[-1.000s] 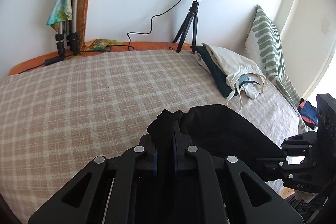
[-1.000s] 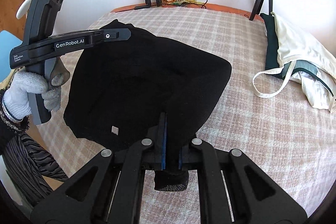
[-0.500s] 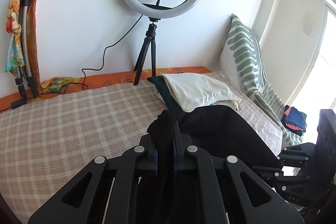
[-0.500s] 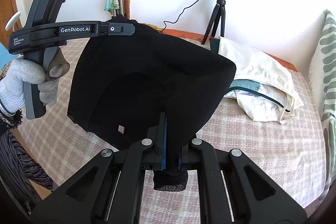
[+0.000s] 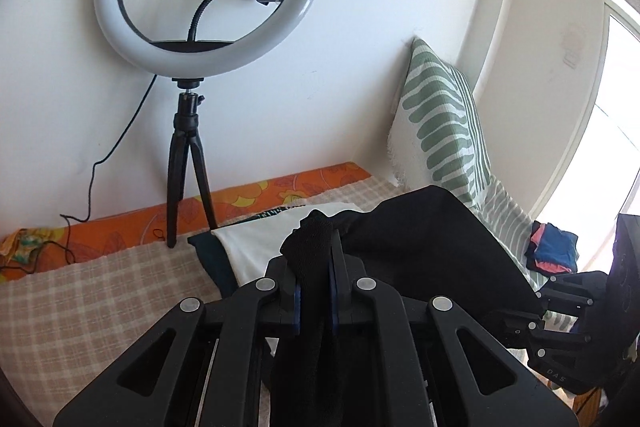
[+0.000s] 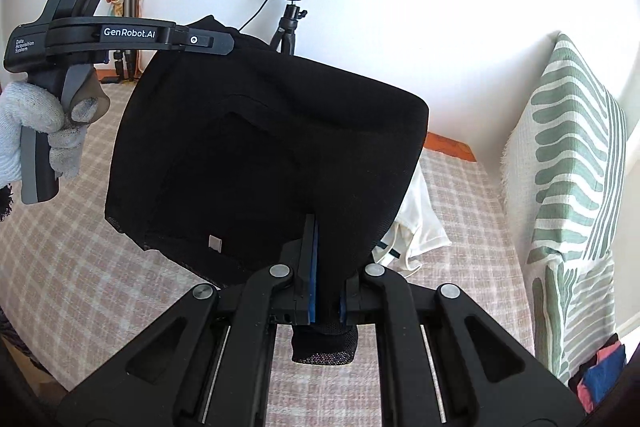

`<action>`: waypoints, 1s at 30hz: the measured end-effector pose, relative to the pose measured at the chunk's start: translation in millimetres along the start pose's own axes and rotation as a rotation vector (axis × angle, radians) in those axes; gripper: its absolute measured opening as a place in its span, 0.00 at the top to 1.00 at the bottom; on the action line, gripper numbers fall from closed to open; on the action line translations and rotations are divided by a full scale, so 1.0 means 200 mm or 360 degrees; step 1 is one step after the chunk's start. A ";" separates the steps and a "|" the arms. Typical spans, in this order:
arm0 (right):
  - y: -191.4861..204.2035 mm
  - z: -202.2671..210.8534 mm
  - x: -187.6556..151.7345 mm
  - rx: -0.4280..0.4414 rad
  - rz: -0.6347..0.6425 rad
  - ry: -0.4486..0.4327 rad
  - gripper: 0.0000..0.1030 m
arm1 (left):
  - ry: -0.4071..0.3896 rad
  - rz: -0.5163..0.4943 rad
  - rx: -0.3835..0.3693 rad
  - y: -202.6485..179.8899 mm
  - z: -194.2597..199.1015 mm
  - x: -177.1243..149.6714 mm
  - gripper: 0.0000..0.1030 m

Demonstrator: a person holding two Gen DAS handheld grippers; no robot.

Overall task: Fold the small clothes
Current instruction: 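Carry the shirt bundle with the right tool onto the white tote bag and release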

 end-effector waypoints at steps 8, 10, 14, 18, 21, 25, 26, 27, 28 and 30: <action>-0.31 -0.30 0.08 -0.0069 0.0037 0.0008 0.92 | -0.0031 -0.0051 0.0054 -0.01 -0.33 0.14 0.92; -0.34 -0.40 0.09 0.0005 -0.0025 0.0010 0.92 | -0.0021 -0.0033 0.0078 0.03 -0.41 0.14 0.92; -0.38 -0.60 0.05 0.0060 -0.0074 0.0058 0.92 | 0.0062 0.0020 0.0136 0.16 -0.57 0.13 0.92; -0.40 -0.73 -0.02 0.0116 -0.0150 0.0132 0.92 | 0.0050 -0.0067 0.0394 0.32 -0.63 0.15 0.89; -0.43 -0.76 -0.06 0.0185 -0.0260 0.0159 0.92 | 0.0035 -0.0062 0.0429 0.39 -0.61 0.16 0.89; -0.47 -0.76 -0.10 0.0283 -0.0430 0.0177 0.75 | 0.0058 -0.0064 0.0418 0.41 -0.56 0.13 0.87; -0.49 -0.76 -0.10 0.0303 -0.0473 0.0173 0.71 | 0.0067 -0.0055 0.0409 0.42 -0.55 0.12 0.81; -0.50 -0.75 -0.11 0.0323 -0.0509 0.0170 0.70 | 0.0074 -0.0045 0.0404 0.42 -0.53 0.11 0.78; -0.51 -0.75 -0.12 0.0326 -0.0532 0.0168 0.69 | 0.0082 -0.0036 0.0399 0.42 -0.53 0.11 0.69; -0.52 -0.73 -0.14 0.0297 -0.0546 0.0180 0.68 | 0.0086 -0.0030 0.0383 0.40 -0.51 0.09 0.65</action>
Point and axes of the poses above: each gripper's, at about its wrist camera, not at the fingertips, and z roughly against the way its jaws point, y to its left, x to its top, the point moved 10 cm from there along -z, roughly the way its jaws point, and after that the axes turned 7 degrees about z, right-handed, at the moved point
